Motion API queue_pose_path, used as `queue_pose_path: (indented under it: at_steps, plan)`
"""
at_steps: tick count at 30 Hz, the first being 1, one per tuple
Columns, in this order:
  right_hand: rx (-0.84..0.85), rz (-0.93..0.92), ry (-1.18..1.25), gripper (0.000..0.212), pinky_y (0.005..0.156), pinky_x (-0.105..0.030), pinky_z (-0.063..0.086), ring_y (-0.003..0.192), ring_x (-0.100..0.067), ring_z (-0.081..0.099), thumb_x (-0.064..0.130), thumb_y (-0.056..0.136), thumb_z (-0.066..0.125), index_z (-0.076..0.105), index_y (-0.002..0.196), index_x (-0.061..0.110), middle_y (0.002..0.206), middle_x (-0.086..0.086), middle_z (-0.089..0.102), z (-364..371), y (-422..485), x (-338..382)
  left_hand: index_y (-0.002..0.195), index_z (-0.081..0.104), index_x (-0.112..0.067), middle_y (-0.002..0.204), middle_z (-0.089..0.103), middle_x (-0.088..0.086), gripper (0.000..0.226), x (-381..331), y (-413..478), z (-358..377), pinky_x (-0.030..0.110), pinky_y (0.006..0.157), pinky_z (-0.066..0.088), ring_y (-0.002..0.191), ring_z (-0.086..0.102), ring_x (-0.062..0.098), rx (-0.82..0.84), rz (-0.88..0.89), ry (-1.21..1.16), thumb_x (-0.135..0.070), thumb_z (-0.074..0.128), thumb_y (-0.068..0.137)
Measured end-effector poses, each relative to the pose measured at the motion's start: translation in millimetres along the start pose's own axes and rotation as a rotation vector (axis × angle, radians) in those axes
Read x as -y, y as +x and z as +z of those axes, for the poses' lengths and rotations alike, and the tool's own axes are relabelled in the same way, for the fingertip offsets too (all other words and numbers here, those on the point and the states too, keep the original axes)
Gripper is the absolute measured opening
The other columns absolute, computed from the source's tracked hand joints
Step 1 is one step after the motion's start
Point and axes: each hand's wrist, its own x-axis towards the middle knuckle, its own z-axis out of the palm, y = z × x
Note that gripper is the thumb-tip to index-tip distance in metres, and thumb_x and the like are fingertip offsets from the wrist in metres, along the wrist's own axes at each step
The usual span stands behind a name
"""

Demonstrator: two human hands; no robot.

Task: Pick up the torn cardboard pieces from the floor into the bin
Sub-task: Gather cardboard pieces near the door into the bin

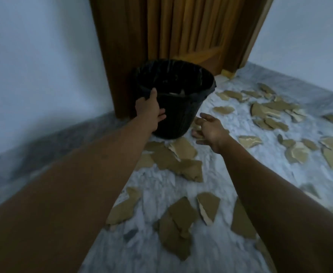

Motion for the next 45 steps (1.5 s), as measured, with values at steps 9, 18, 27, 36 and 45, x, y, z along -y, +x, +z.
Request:
queue_pose_path:
  at_steps: [9, 18, 27, 36, 45]
  plan:
    - [0.347, 0.105, -1.111, 0.046, 0.080, -0.032, 0.047, 0.105, -0.026, 0.059, 0.038, 0.091, 0.064, 0.053, 0.129, 0.016, 0.126, -0.010, 0.055, 49.5, -107.2, -149.2, 0.155, 0.019, -0.020, 0.160, 0.020, 0.009, 0.141, 127.8, -22.6, -141.5, 0.051, 0.116, 0.025, 0.144, 0.022, 0.035, 0.394, -0.166, 1.721, -0.085, 0.073, 0.042]
    - [0.149, 0.095, -0.933, 0.089, 0.103, -0.052, 0.040, 0.128, -0.044, 0.039, 0.036, 0.083, 0.073, 0.021, 0.153, 0.014, 0.140, -0.021, 0.035, 82.7, -101.2, -159.6, 0.142, 0.038, -0.016, 0.138, 0.043, 0.011, 0.113, 136.4, -45.3, -193.0, 0.040, 0.103, 0.043, 0.128, 0.043, 0.031, 0.442, -0.058, 1.707, -0.043, 0.096, 0.049]
    - [0.065, -0.097, -0.574, 0.025, 0.064, -0.032, 0.042, 0.066, -0.026, 0.055, 0.007, 0.099, 0.046, 0.067, 0.087, 0.000, 0.074, -0.012, 0.059, 43.1, -90.2, -127.0, 0.089, 0.063, -0.014, 0.094, 0.063, 0.005, 0.036, 121.4, -48.2, -198.1, 0.026, 0.070, 0.042, 0.088, 0.060, 0.019, 0.181, 0.217, 1.211, -0.019, 0.090, 0.066]
    - [0.418, 0.220, -0.958, 0.049, 0.106, -0.046, 0.034, 0.127, -0.037, 0.044, 0.043, 0.101, 0.039, 0.049, 0.132, 0.007, 0.139, -0.017, 0.046, 92.0, -132.7, -151.6, 0.085, 0.073, -0.002, 0.083, 0.072, 0.015, 0.025, 111.5, -66.7, -191.4, 0.020, 0.049, 0.050, 0.065, 0.066, 0.016, 0.218, 0.040, 1.118, -0.021, 0.086, 0.074]
    - [0.146, -0.010, -1.179, 0.072, 0.107, -0.058, 0.025, 0.134, -0.038, 0.035, 0.061, 0.084, 0.055, 0.037, 0.138, 0.017, 0.141, -0.015, 0.041, 109.1, -159.2, -175.2, 0.120, 0.054, -0.015, 0.127, 0.040, 0.015, 0.074, 171.8, -76.3, -209.8, 0.039, 0.102, 0.036, 0.120, 0.044, 0.032, 0.142, 0.026, 1.641, -0.060, 0.079, 0.067]
